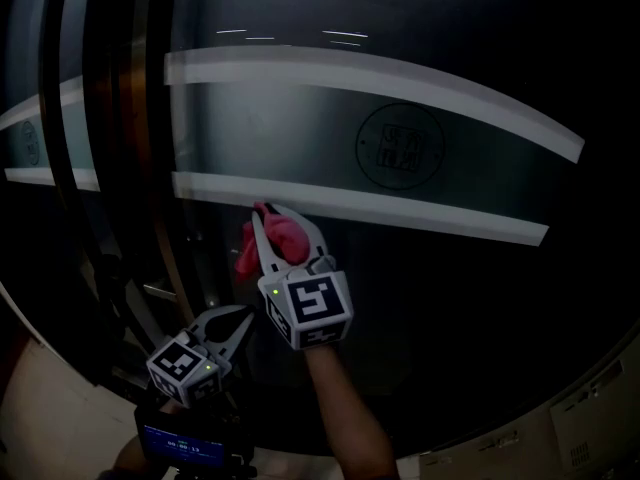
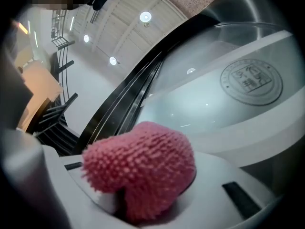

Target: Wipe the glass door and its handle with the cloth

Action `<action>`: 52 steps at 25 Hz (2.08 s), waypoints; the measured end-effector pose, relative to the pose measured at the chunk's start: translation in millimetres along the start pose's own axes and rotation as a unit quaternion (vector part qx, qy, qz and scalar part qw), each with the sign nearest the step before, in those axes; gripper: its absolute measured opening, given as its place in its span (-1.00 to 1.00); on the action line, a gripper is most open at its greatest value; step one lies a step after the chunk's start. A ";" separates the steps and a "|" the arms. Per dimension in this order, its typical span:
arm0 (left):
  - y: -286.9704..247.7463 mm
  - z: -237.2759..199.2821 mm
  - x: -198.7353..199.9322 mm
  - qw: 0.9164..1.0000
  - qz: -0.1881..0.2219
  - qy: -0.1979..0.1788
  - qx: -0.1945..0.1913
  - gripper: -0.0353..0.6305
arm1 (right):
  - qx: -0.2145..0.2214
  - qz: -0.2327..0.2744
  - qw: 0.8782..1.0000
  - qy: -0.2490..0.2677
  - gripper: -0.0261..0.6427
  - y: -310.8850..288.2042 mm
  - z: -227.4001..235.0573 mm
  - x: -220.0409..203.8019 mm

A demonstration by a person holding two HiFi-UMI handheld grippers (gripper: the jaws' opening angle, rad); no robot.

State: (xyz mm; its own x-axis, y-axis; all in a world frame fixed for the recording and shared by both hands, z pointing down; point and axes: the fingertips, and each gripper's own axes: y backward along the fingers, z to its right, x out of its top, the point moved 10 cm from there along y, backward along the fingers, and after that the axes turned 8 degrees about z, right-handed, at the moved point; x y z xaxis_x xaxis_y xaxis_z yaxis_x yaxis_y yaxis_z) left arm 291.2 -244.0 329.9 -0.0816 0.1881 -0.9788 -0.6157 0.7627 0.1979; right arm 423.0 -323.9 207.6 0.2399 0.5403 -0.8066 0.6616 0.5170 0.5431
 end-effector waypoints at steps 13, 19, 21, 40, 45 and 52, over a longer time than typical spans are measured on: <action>-130.1 102.4 -24.0 0.997 0.003 0.017 -0.071 -0.89 | -0.170 -0.063 0.980 0.087 -0.74 215.6 197.8 61.5; -155.4 132.8 -37.3 0.995 -0.008 0.011 -0.100 -0.89 | -0.225 -0.086 0.965 0.105 -0.74 265.6 250.4 76.5; -152.3 132.5 -37.6 0.995 -0.010 0.010 -0.094 -0.89 | -0.230 -0.087 0.964 0.104 -0.74 270.2 254.1 75.1; -14.5 27.7 -40.7 0.998 -0.025 -0.017 0.047 -0.89 | -0.071 -0.029 0.997 -0.031 -0.74 111.6 19.0 -62.5; 16.7 1.4 -36.4 0.997 -0.026 -0.013 0.065 -0.89 | 0.003 -0.064 0.997 -0.033 -0.74 59.0 -46.8 -98.4; 25.8 -16.4 -37.7 0.997 -0.019 -0.010 0.074 -0.89 | 0.007 -0.066 0.997 -0.029 -0.74 37.7 -60.6 -109.8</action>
State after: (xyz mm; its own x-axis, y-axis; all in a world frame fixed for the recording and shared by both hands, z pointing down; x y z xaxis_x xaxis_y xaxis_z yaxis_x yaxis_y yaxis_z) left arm 265.6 -241.6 371.0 -0.0439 0.1675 -0.9849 -0.4948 0.8528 0.1671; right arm 378.5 -323.5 330.8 0.1903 0.4283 -0.8834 0.7000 0.5718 0.4280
